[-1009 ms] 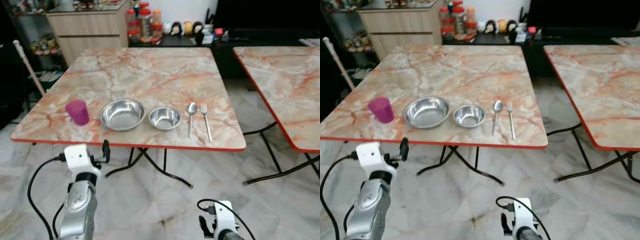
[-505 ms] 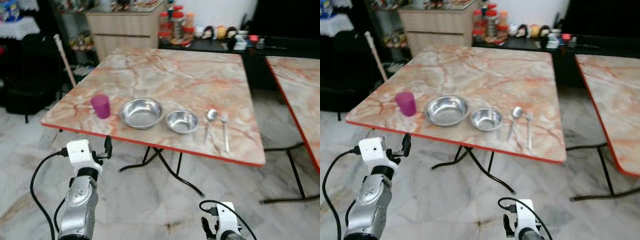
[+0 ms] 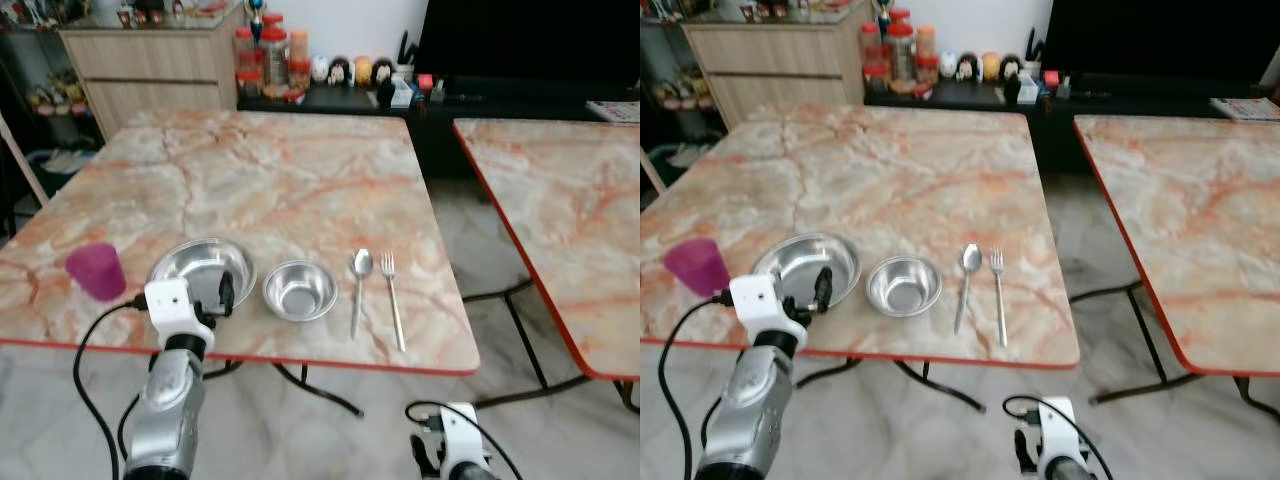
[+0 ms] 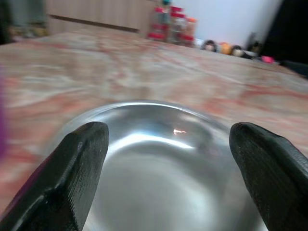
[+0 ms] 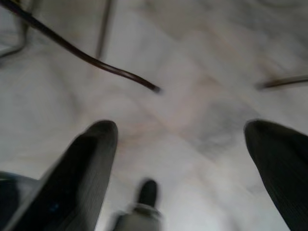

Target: Setting the table

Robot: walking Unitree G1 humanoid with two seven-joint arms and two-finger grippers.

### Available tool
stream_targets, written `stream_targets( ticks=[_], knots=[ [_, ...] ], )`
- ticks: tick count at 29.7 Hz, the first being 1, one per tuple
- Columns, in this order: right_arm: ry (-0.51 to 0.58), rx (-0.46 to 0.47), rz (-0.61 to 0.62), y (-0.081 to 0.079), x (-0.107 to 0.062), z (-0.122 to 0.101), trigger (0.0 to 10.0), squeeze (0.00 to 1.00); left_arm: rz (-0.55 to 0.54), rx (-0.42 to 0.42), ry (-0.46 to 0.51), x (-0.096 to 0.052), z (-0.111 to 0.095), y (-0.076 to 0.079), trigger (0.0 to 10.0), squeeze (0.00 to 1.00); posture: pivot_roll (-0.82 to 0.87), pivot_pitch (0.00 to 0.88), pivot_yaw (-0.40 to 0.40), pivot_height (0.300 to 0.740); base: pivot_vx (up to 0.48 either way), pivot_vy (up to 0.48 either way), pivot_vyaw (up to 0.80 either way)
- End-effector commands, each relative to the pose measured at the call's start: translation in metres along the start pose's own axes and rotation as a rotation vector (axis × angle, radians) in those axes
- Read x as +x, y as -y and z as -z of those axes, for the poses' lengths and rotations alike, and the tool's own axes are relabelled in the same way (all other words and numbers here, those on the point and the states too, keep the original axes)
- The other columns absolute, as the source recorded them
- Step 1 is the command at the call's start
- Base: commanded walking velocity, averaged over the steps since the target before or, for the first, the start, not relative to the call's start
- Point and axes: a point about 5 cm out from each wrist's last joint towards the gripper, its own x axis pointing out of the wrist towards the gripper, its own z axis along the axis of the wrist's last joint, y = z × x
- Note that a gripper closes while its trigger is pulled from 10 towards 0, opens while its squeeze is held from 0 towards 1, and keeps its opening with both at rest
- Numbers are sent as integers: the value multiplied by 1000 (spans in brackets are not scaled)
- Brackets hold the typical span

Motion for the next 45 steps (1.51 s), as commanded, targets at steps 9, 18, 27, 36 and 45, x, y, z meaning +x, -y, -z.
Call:
stream_targets(
  ticks=[9, 18, 27, 36, 45],
  knots=[
    [-11, 12, 3, 1, -1, 4, 10000, 0, -62, -19, 94, -2, -25, -15, 10000, 0, 98, 53, -12, 740, 0, 0, 0],
    [-11, 15, -1, -1, -1, 3, 10000, 0, -87, 3, 125, -5, -46, -33, 10000, 0, 108, 55, -7, 740, 0, 0, 0],
    [-11, 18, -2, -2, 0, 3, 10000, 0, 21, -51, -4, -23, -46, -35, 10000, 0, 108, 55, 0, 740, 0, 0, 0],
    [-14, 16, 0, -1, -1, 4, 10000, 0, -5, -140, -84, -39, -30, -31, 10000, 0, 110, 51, 0, 740, 0, 0, 0],
    [-13, 9, -7, -2, 0, 2, 10000, 0, -144, -282, -120, -27, -21, -29, 10000, 0, 108, 47, -1, 740, 0, 0, 0]
  ],
)
